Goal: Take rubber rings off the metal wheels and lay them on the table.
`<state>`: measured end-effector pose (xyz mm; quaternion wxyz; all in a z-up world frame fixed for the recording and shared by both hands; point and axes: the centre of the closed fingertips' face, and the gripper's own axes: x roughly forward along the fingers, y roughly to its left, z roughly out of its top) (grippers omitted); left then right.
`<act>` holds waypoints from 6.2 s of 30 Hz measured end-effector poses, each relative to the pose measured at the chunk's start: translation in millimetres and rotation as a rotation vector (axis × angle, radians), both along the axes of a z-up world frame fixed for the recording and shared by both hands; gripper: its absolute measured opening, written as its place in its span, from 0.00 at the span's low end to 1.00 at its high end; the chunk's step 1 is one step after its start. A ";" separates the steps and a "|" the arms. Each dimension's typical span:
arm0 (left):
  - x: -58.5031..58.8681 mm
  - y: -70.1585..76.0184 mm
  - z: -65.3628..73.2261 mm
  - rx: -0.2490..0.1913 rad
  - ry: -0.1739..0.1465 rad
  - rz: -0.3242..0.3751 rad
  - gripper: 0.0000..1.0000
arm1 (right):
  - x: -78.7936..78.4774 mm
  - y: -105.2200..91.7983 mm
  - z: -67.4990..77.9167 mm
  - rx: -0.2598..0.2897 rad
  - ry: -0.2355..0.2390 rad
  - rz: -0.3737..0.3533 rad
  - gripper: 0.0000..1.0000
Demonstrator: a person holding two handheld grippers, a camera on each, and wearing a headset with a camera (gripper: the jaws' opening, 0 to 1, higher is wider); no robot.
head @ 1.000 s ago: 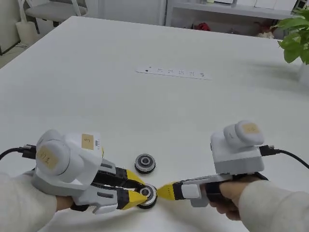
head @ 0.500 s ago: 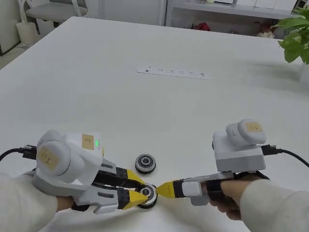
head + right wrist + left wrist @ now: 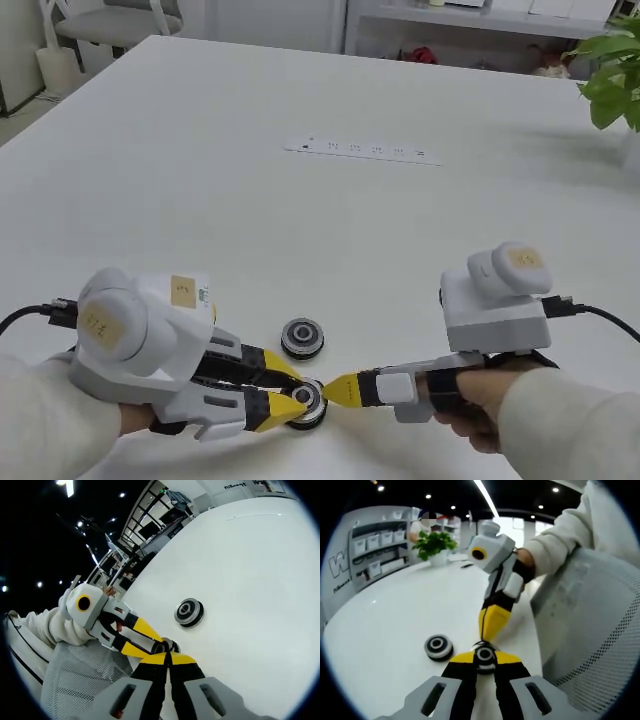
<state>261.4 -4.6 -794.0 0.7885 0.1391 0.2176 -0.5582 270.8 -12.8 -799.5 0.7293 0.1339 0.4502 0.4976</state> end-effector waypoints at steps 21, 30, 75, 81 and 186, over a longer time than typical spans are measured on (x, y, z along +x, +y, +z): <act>0.0 0.6 -0.2 0.005 -0.003 -0.003 0.13 | -2.8 4.4 3.7 0.005 -0.002 0.012 0.00; 0.0 0.8 -0.4 0.005 -0.004 -0.003 0.13 | -3.9 6.0 4.9 0.004 -0.011 0.022 0.00; -11.7 -2.2 7.2 0.031 0.064 -0.049 0.18 | -2.8 5.1 15.2 0.002 -0.064 0.045 0.00; -15.0 -2.4 16.6 0.043 0.043 -0.075 0.25 | 4.5 0.2 24.4 0.005 -0.098 0.024 0.00; -42.8 155.7 69.0 -0.004 0.010 0.342 1.00 | -19.2 79.6 -0.5 -0.119 -0.156 0.216 0.00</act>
